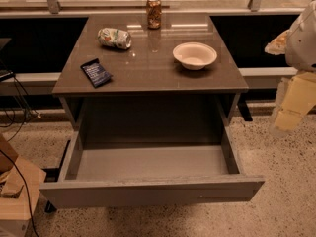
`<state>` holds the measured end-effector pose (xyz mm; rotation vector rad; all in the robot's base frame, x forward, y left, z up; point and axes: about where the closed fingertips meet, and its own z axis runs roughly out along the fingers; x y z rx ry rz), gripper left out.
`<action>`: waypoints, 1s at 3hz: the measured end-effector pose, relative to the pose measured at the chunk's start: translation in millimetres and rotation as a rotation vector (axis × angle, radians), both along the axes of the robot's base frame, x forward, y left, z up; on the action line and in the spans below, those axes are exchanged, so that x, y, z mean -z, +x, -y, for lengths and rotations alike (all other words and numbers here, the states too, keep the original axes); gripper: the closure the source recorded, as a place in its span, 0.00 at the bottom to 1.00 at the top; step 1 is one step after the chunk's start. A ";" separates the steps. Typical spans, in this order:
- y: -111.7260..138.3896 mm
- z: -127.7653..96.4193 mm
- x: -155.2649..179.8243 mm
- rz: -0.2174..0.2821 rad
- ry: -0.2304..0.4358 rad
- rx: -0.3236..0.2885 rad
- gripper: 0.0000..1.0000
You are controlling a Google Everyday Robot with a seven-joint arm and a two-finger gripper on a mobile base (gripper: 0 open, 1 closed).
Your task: Place rxbar blueberry into top drawer
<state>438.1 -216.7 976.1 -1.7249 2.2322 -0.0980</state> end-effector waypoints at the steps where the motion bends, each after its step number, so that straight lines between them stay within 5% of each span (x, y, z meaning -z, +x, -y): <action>1: 4.3 -5.0 0.9 0.005 0.008 -0.009 0.00; 3: 64.7 -71.1 12.1 0.049 0.149 -0.131 0.00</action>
Offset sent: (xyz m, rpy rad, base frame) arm 0.0485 0.0564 -0.0159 0.0966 -0.0306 0.1059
